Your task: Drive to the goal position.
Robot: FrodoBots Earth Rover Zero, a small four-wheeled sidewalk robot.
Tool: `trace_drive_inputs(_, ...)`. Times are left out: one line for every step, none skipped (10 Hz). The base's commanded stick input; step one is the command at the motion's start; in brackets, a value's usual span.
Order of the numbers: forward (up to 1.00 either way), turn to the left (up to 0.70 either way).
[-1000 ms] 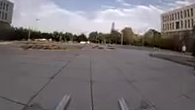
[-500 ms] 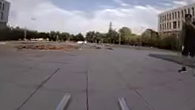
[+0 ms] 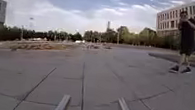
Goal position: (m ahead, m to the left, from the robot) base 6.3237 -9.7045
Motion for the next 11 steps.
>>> trace_drive_inputs(0.7,-0.14)
trace_drive_inputs(0.7,-0.14)
trace_drive_inputs(0.7,-0.13)
trace_drive_inputs(0.7,-0.05)
trace_drive_inputs(0.7,-0.03)
trace_drive_inputs(0.7,0.0)
trace_drive_inputs(0.7,0.0)
trace_drive_inputs(0.7,0.0)
trace_drive_inputs(0.7,0.0)
trace_drive_inputs(0.7,0.0)
trace_drive_inputs(0.7,0.0)
